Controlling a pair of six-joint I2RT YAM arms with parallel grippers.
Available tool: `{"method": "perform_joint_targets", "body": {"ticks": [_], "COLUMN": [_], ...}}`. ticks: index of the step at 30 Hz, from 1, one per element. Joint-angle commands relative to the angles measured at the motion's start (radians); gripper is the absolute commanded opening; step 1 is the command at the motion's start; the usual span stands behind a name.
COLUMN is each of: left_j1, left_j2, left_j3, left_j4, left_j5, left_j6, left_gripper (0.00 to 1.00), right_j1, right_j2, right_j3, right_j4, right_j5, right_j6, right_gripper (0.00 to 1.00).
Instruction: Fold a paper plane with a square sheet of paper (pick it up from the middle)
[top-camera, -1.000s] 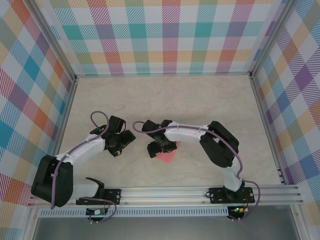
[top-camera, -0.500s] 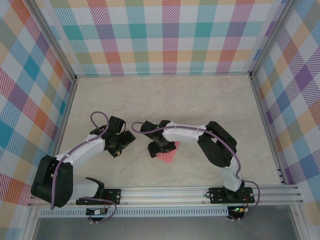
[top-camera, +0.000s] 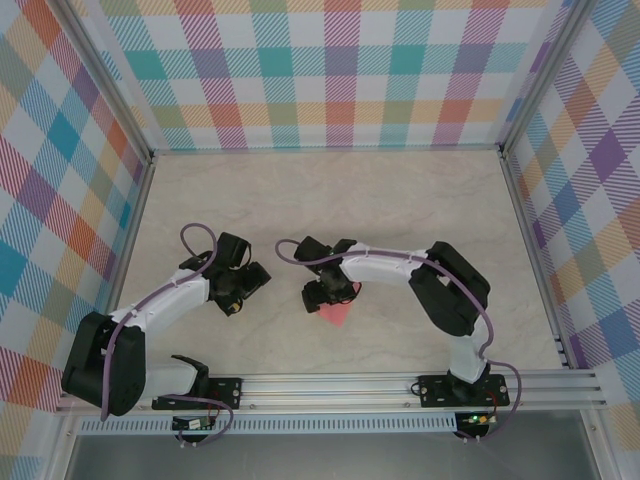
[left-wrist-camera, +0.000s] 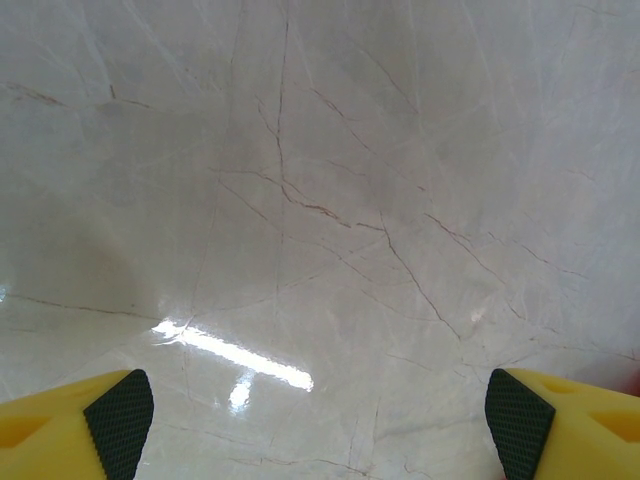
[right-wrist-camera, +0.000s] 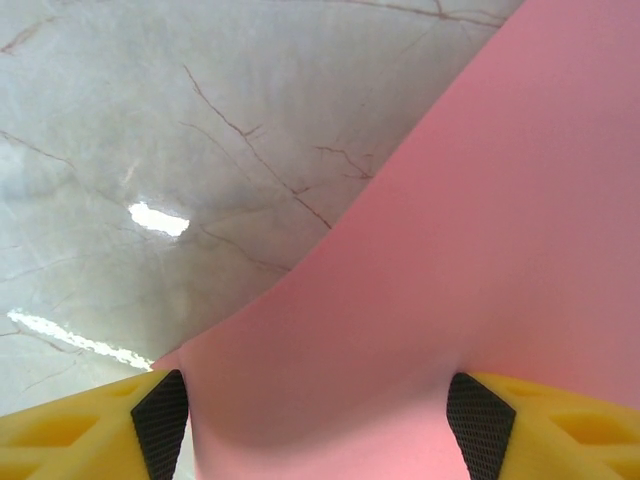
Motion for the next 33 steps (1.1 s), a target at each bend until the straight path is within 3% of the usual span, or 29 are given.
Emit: {"method": "perform_joint_targets", "body": {"ticks": [1, 23, 33], "left_j1": [0.014, 0.013, 0.012], "left_j2": [-0.023, -0.038, -0.047], "left_j3": [-0.012, -0.011, -0.012], "left_j4": [-0.028, -0.033, -0.037], "left_j5": [0.004, 0.000, -0.004], "left_j6": [0.019, 0.033, 0.036], "left_gripper": [0.89, 0.89, 0.89], "right_j1": [-0.022, -0.087, -0.089], "right_j2": [0.062, 0.069, 0.104], "right_j3": [-0.084, -0.118, -0.088], "right_j4": [0.025, 0.043, -0.012], "right_j5": [-0.096, -0.157, -0.065], "right_j6": [-0.061, -0.111, -0.080], "right_gripper": [0.74, 0.81, 0.78]}}
